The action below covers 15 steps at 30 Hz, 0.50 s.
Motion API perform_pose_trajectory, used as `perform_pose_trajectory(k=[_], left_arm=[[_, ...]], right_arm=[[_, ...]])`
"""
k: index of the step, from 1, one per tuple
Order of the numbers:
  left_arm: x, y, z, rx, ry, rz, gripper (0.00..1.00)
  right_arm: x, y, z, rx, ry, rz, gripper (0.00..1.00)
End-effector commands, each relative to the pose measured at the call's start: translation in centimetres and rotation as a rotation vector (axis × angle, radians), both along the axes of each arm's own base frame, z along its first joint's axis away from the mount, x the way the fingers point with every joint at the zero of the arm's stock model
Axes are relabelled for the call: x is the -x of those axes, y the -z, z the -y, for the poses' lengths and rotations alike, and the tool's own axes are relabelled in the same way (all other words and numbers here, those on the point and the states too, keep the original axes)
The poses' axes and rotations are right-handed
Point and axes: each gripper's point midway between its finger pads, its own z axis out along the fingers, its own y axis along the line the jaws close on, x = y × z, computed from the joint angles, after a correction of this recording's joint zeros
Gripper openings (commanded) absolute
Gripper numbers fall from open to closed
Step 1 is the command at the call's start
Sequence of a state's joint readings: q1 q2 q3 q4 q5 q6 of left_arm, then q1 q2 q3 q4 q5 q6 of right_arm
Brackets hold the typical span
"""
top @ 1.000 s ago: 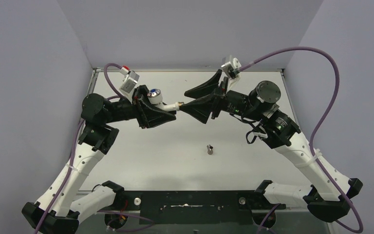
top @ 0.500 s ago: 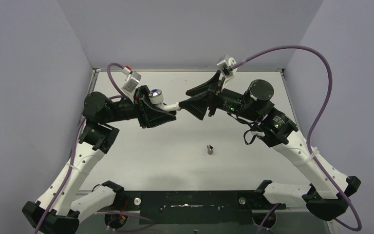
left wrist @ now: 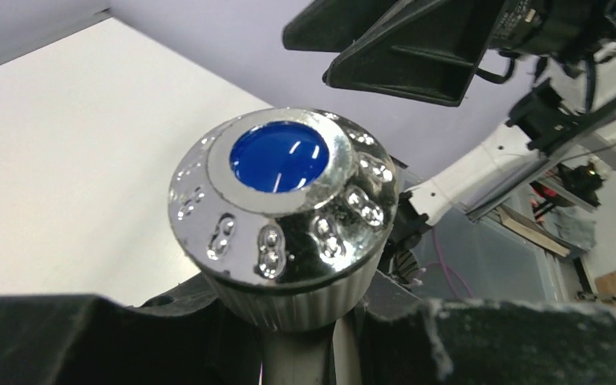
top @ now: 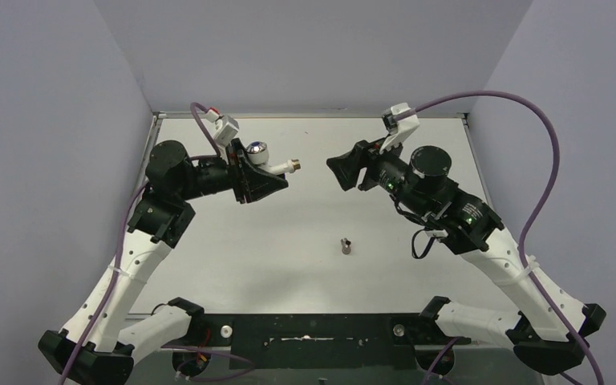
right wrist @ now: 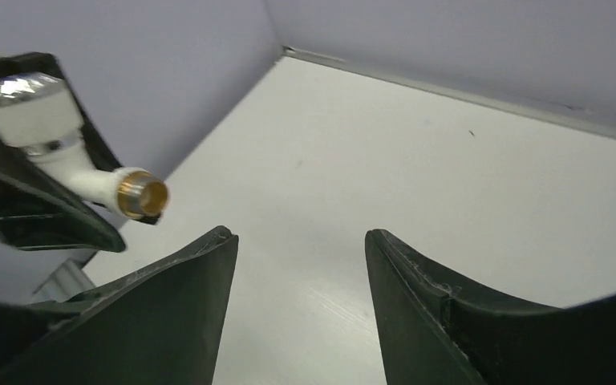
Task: Install the water faucets
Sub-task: Pick up the adaptor at the center of the board.
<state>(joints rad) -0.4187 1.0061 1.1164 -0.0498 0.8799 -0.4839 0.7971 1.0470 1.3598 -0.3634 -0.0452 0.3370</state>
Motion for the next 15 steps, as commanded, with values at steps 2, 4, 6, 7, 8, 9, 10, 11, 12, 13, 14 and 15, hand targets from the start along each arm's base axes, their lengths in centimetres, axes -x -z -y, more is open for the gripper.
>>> perform_pose_trajectory(k=[2,4,6,7,8,9,10,11,12,13,14,15], left_arm=[[-2.4,0.0,-1.5,-0.024,-0.152,0.042,0.00],[-2.6,0.2,-1.8,-0.026,-0.163,0.040,0.00],[-3.1,0.6,-2.1,-0.031,-0.184,0.029,0.00],[-3.4,0.8,-2.3,-0.038,-0.203,0.023,0.00],[-3.7,1.1,-2.6,-0.051,-0.223,0.015,0.00],[-4.0,1.5,-2.8,-0.069,-0.242,0.009,0.00],[-4.2,1.8,-3.1,-0.084,-0.263,0.003,0.00],[-4.3,2.2,-3.3,-0.096,-0.280,-0.005,0.00],[-4.4,2.6,-3.5,-0.103,-0.294,-0.011,0.00],[-4.4,2.9,-3.6,-0.107,-0.306,-0.018,0.00],[-4.4,3.2,-3.8,-0.108,-0.316,-0.023,0.00],[-4.5,3.4,-3.9,-0.110,-0.323,-0.028,0.00]], right_arm=[[-2.5,8.2,5.5,0.229,0.342,-0.237,0.62],[-2.3,11.0,6.0,0.302,0.365,-0.311,0.63],[-1.7,13.2,5.5,0.349,0.322,-0.363,0.63],[-1.4,14.0,5.1,0.360,0.294,-0.386,0.64],[-1.1,14.9,4.7,0.367,0.273,-0.408,0.64],[-0.9,15.7,4.6,0.372,0.267,-0.435,0.64],[-0.6,16.7,4.6,0.388,0.267,-0.469,0.64],[-0.5,17.6,4.6,0.408,0.262,-0.494,0.64],[-0.1,18.9,4.8,0.442,0.263,-0.529,0.64],[0.1,20.0,5.0,0.472,0.269,-0.558,0.64],[0.3,21.0,5.1,0.501,0.268,-0.583,0.64],[0.5,22.1,5.3,0.529,0.267,-0.610,0.64]])
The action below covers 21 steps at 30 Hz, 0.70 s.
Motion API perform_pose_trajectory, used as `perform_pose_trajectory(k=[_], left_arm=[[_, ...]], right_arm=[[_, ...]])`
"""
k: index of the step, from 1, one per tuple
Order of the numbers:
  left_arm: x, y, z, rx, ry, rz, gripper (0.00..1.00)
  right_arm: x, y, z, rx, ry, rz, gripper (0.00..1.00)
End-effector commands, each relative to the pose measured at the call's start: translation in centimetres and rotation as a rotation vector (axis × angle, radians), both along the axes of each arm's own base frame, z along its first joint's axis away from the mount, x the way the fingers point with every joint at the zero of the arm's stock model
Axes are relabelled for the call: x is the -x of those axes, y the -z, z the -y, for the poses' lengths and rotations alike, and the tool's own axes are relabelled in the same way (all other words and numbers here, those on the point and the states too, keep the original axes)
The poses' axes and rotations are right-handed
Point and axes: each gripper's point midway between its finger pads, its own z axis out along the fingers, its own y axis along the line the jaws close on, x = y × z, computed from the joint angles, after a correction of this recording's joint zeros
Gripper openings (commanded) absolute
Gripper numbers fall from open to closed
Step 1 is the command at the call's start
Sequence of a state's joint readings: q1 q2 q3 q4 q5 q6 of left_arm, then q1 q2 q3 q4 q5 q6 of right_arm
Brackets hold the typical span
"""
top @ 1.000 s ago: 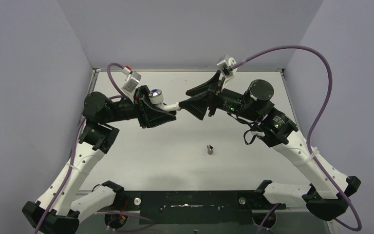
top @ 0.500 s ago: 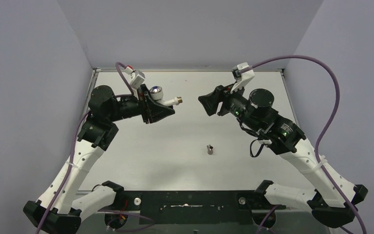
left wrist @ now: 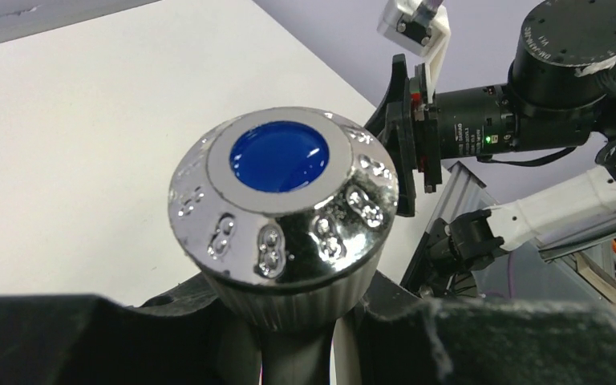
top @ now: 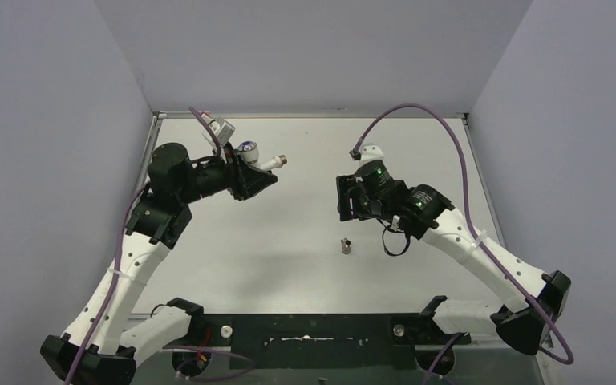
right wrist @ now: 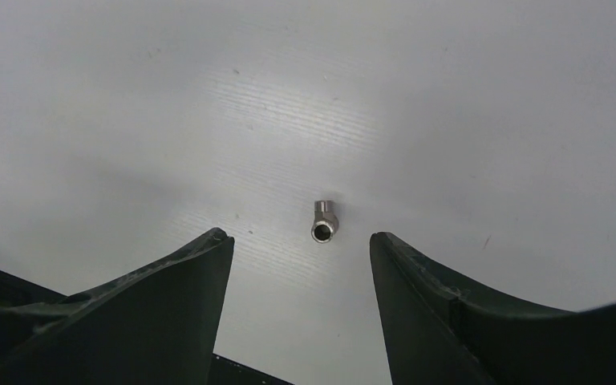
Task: Install the water faucets
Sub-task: Pick up the adaptor at the center of the board.
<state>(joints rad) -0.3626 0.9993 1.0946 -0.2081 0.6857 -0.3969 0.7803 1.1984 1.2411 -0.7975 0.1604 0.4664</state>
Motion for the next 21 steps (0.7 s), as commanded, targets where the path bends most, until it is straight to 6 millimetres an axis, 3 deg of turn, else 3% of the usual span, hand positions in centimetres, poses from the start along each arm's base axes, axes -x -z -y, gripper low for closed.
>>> perform_pose_trajectory(k=[1,6,13,21], left_arm=[[-0.4,-0.2,-1.2,-0.016,-0.078,0.045,0.00],[-0.4,-0.1,-1.2,-0.016,-0.075,0.043,0.00],[-0.2,0.2,-1.2,-0.025,-0.066,0.035,0.00],[-0.1,-0.2,-1.1,-0.019,-0.063,0.034,0.00]], right_arm=[[1.2,4.1,0.7,0.087,0.017,-0.137,0.64],[2.0,8.3,0.7,0.164,-0.018,-0.248,0.64],[2.9,12.3,-0.7,0.190,-0.180,-0.337,0.63],[1.5,15.3,-0.3,0.228,-0.198,-0.393,0.54]])
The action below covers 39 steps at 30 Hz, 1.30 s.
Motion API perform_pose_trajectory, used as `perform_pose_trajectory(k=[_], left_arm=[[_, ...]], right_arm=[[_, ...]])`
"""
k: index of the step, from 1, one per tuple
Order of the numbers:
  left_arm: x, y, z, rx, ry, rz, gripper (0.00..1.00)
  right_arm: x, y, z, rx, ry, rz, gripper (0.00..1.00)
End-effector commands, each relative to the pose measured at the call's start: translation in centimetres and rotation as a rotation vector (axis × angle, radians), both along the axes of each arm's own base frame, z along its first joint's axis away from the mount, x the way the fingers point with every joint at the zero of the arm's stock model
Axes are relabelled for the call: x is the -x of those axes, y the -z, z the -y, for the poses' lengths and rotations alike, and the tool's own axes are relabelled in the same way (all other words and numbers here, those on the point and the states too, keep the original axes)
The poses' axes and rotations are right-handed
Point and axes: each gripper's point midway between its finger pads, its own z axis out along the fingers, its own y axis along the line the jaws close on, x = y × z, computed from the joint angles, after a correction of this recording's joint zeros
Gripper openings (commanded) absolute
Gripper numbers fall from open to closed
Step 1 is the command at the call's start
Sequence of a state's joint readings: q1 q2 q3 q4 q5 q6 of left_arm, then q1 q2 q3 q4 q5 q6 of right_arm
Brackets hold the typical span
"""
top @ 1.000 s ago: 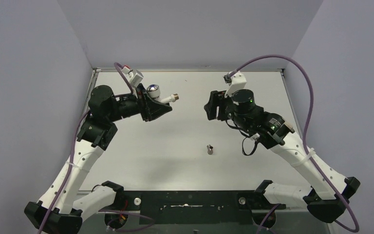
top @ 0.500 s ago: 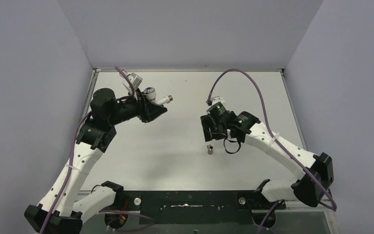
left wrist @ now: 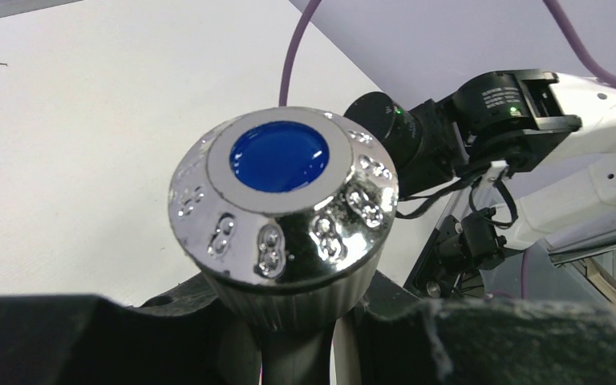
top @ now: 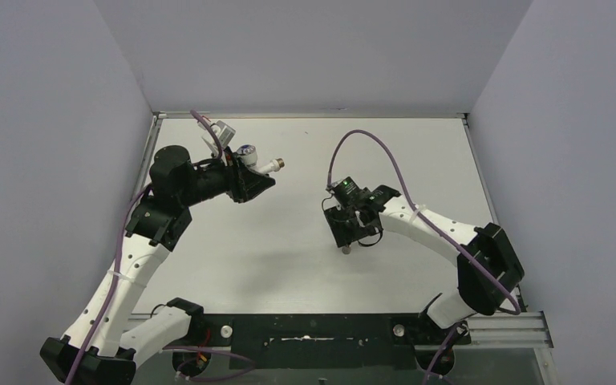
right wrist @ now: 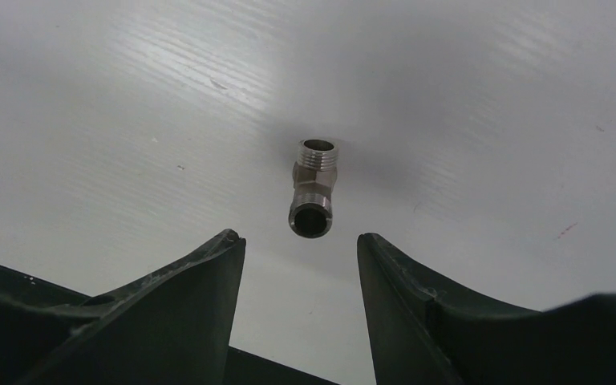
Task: Install the water faucets
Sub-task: Pick up the adaptor at the center of the board.
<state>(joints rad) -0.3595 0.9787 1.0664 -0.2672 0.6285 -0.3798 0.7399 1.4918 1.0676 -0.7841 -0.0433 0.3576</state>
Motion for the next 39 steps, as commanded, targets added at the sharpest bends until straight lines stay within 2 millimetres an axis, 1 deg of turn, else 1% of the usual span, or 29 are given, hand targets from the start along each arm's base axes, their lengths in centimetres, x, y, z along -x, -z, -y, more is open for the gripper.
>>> perform_pose_trajectory(k=[1,9,13,20,26,34,39], left_arm=[[0.1,-2.1,-0.2,0.019,-0.004,0.078,0.00],[0.2,-2.2,-0.3,0.017,-0.002,0.078,0.00],[0.2,-2.2,-0.2,0.022,0.005,0.077,0.00],[0.3,-1.9,-0.2,0.021,0.006,0.074,0.00],[0.4,-1.9,-0.1,0.030,0.010,0.070,0.00],[0.4,-1.9,-0.2,0.026,0.007,0.071,0.00],[0.4,-1.7,-0.2,0.023,0.008,0.069,0.00]], right_arm=[[-1.6,0.7,-0.3,-0.010,-0.036,0.005,0.54],[-1.8,1.9,-0.5,0.001,-0.066,-0.043,0.51],[-1.8,2.4,-0.6,0.007,-0.074,-0.056,0.46],[-2.0,2.8,-0.6,0.017,-0.079,-0.055,0.46],[-2.4,2.9,-0.8,0.027,-0.082,-0.057,0.42],[-2.1,3.3,-0.8,0.043,-0.096,-0.075,0.41],[-2.1,3.4,-0.7,0.051,-0.090,-0.074,0.37]])
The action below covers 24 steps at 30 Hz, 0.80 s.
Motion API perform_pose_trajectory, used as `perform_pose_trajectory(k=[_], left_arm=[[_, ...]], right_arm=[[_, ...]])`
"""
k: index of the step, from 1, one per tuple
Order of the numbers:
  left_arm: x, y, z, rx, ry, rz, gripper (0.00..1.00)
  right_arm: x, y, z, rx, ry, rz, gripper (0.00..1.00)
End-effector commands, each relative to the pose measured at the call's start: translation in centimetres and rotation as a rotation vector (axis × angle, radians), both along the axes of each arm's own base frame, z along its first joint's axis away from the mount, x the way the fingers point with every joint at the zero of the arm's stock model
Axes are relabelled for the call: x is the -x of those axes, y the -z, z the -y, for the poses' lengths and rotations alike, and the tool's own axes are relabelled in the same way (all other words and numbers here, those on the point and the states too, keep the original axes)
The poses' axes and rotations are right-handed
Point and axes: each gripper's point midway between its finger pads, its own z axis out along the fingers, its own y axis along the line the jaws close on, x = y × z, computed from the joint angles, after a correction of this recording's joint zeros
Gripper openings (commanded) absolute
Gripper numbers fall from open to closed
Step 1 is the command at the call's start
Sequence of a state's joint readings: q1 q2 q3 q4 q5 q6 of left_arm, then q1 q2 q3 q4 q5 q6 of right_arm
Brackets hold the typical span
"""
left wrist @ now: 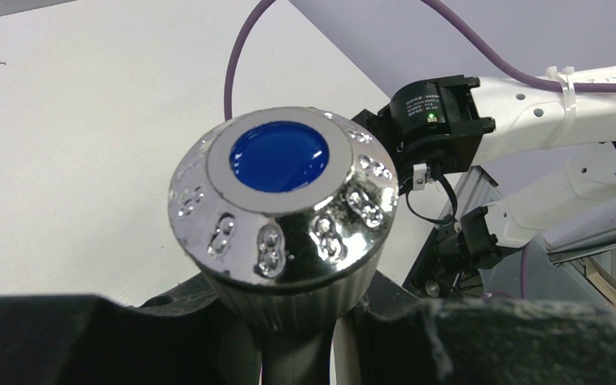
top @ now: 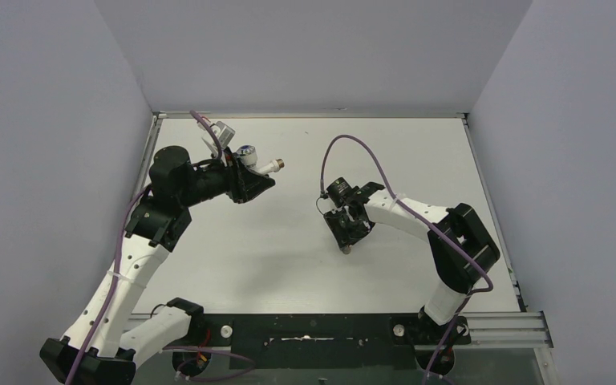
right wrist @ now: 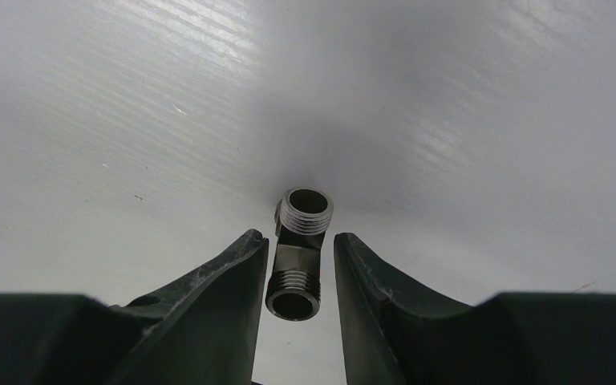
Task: Install the water faucets
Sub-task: Pick up the adaptor at the center of the board.
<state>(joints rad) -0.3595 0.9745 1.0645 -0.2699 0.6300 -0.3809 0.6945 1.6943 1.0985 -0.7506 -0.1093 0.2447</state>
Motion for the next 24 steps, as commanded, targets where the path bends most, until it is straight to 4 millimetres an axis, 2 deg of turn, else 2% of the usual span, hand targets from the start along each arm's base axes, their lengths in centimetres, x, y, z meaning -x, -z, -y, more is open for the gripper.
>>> perform_pose_trajectory(k=[1,20,24], left_arm=[[0.32,-1.75,-0.15,0.023,0.007,0.070,0.00],[0.29,-1.65,-0.12,0.021,0.008,0.067,0.00],[0.31,-1.53,-0.13,0.019,0.009,0.065,0.00]], right_arm=[[-1.11,-1.28,-0.74,-0.019,-0.008,0.049,0.37],[-0.53,-0.54,-0.84,-0.005,-0.026,0.019,0.39],[-0.51,-0.54,-0.84,-0.004,-0.024,0.018,0.36]])
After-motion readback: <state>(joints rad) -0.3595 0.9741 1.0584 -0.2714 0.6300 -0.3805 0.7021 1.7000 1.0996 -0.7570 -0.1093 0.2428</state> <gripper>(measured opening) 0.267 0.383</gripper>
